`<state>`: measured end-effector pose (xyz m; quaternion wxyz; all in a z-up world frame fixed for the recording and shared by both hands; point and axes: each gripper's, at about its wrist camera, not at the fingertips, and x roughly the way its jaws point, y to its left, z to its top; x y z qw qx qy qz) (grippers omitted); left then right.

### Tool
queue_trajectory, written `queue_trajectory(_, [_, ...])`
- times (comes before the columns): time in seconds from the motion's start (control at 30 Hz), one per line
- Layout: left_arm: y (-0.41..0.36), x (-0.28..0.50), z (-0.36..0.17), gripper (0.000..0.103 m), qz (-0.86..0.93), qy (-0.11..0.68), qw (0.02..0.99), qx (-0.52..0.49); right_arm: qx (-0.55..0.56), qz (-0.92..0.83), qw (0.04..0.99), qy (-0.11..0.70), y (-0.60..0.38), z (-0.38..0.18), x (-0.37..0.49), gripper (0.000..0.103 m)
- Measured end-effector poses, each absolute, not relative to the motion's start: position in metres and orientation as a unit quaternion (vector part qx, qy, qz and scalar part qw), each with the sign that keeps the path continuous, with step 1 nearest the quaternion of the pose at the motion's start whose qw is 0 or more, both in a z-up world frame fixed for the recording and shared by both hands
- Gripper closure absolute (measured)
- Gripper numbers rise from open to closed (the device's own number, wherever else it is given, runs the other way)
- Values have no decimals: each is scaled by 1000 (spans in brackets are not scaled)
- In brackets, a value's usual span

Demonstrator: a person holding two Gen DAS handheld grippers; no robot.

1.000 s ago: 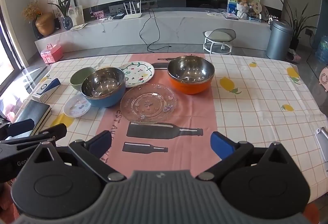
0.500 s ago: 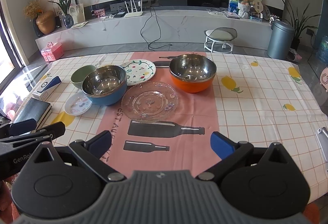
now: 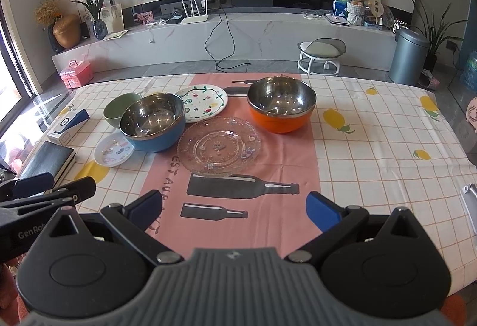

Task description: Organize plates and bowls

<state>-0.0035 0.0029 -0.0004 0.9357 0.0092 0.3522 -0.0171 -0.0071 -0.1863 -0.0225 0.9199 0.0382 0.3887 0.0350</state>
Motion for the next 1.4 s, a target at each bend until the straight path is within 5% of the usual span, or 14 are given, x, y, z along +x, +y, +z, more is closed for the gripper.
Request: queue_trajectory(1.4, [0, -4, -8, 26, -17, 356, 934, 7, 50, 31, 915, 399, -189, -31, -6, 3])
